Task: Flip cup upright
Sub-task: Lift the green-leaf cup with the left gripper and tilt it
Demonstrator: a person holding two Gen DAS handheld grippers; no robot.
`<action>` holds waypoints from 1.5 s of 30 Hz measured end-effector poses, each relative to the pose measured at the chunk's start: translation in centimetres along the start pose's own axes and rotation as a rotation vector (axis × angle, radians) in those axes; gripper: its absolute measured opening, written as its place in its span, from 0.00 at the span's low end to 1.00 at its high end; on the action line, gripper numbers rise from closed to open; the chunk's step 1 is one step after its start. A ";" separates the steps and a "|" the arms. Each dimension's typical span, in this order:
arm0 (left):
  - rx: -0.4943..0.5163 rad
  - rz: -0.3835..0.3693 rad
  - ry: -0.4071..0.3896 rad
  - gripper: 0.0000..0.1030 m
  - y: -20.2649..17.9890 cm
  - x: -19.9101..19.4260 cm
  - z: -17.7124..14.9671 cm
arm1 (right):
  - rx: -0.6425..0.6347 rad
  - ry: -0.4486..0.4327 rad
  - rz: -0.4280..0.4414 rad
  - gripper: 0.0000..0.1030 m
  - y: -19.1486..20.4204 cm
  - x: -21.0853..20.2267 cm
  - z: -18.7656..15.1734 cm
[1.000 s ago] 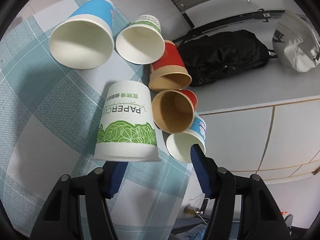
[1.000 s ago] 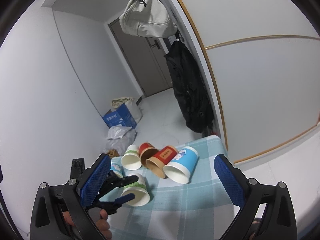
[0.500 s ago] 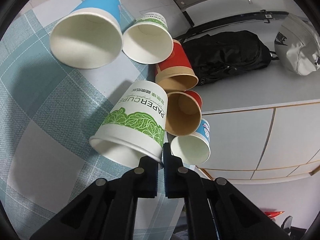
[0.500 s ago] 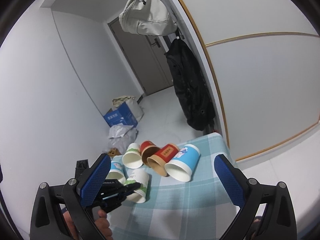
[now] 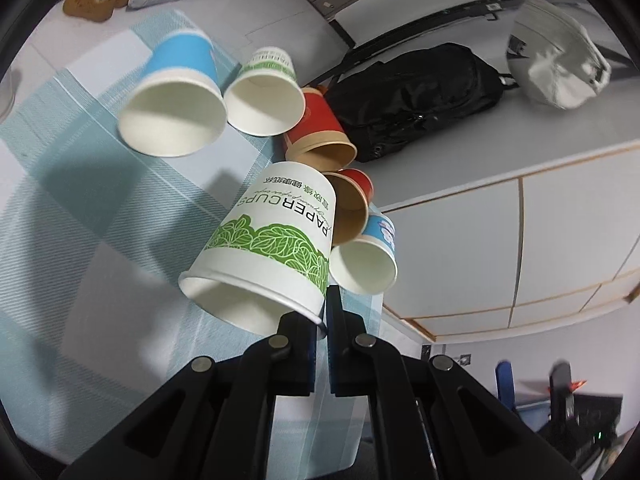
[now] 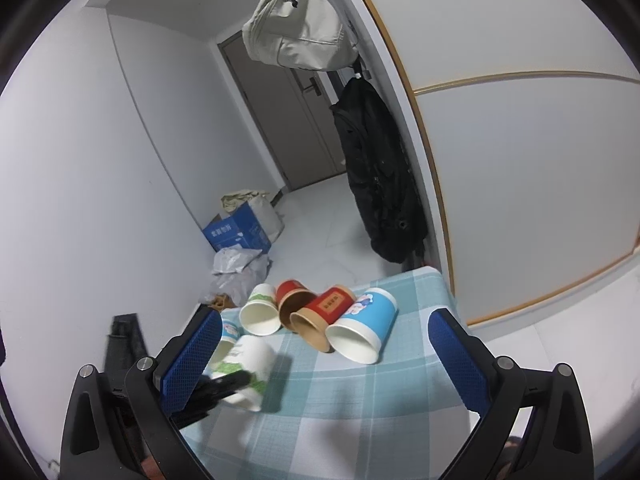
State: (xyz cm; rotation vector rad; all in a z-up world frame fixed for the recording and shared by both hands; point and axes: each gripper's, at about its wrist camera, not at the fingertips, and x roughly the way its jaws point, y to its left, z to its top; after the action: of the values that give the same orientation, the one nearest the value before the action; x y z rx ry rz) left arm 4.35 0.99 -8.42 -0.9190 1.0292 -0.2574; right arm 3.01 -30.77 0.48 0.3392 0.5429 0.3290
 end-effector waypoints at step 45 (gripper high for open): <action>-0.054 -0.024 0.066 0.36 5.8 -4.5 -5.4 | -0.183 0.053 0.046 1.00 3.8 -0.4 -5.0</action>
State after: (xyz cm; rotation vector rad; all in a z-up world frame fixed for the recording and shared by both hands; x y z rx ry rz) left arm -3.66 4.27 -11.06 -0.9770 1.0908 -0.2823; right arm -0.88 -26.43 -1.82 0.1662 0.5535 0.4300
